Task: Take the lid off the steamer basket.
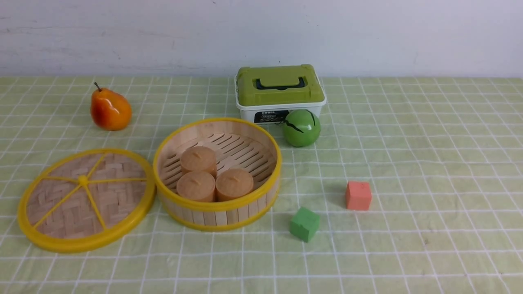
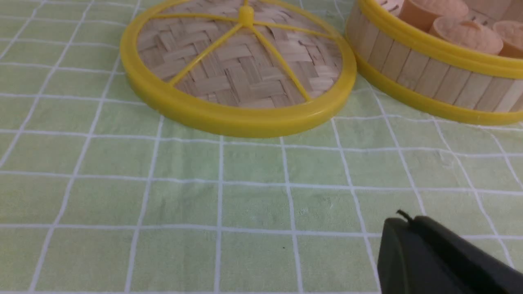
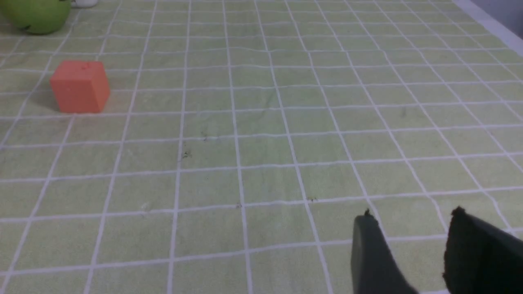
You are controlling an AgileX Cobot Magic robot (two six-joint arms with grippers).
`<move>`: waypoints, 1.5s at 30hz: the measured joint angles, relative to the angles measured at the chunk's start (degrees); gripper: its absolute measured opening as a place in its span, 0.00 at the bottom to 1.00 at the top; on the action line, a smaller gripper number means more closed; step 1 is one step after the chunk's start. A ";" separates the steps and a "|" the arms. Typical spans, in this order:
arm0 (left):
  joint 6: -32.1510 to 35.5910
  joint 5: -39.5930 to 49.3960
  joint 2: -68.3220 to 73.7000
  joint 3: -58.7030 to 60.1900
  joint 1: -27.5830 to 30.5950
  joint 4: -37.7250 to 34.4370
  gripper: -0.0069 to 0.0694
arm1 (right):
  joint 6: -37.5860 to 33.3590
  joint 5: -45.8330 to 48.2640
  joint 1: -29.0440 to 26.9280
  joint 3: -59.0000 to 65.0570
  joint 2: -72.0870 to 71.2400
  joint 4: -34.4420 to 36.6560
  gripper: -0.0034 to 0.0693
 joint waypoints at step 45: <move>-6.06 0.12 0.00 0.00 0.00 4.13 0.08 | 0.00 0.00 0.00 0.00 0.00 0.00 0.38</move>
